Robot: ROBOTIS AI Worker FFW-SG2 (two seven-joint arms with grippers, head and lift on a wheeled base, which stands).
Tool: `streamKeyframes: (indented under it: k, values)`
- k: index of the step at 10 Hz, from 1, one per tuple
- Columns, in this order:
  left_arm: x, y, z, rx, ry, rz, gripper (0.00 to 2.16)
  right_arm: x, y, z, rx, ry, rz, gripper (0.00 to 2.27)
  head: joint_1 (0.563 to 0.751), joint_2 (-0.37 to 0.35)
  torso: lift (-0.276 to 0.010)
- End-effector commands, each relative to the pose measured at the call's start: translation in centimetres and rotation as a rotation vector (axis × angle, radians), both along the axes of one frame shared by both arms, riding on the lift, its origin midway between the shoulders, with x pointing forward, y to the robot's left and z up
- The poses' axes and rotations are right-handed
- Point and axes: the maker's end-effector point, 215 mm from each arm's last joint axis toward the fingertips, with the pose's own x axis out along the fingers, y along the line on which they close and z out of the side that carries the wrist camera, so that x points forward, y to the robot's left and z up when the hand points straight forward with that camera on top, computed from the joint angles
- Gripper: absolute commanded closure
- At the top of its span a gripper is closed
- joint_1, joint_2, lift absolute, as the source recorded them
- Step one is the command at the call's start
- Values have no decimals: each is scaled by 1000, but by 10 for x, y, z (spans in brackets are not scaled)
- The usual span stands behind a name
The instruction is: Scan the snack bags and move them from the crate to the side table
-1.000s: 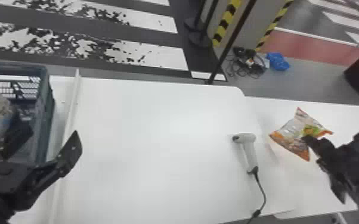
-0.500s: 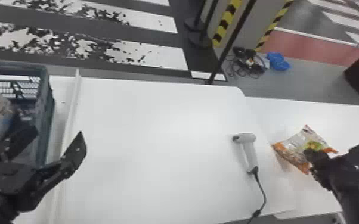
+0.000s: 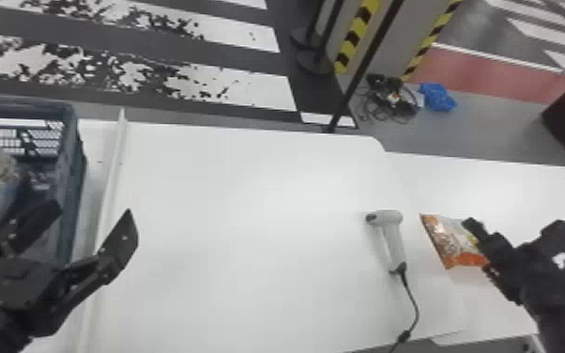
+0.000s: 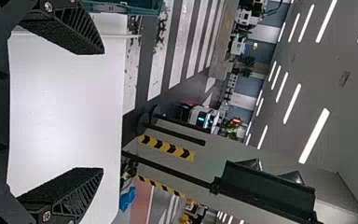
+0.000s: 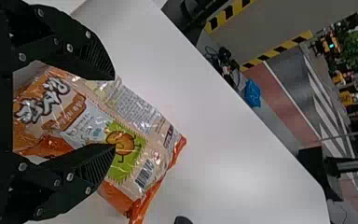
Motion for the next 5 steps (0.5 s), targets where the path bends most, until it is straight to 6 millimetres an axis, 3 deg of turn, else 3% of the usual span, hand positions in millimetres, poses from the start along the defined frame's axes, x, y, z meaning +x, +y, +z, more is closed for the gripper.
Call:
streamKeyframes:
  k: [1,3,5]
  values:
    - [-1,-4,0,5,-2,-4,100,10,27,28,-73,-22,103,39,695,-350,-87]
    - [-2,-6,-1,13,-2,-2,100,23,79,65,-208,-41,250,76,695,-350,-87]
    - [-3,-9,-1,17,-5,-8,100,31,143,84,-296,-52,396,127,695,-350,-87]
